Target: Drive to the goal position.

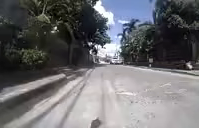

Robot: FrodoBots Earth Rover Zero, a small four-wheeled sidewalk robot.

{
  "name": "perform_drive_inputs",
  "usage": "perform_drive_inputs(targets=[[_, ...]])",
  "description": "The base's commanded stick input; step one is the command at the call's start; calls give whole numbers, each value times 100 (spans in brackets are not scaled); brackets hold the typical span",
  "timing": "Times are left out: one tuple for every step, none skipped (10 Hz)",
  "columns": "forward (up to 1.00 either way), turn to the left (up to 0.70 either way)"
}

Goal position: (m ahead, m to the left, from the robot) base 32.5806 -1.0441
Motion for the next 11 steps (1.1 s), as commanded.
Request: perform_drive_inputs(targets=[[100, 0], [100, 0], [100, 0], [100, 0], [100, 0], [100, 0], [100, 0], [100, 0], [100, 0], [100, 0], [100, 0]])
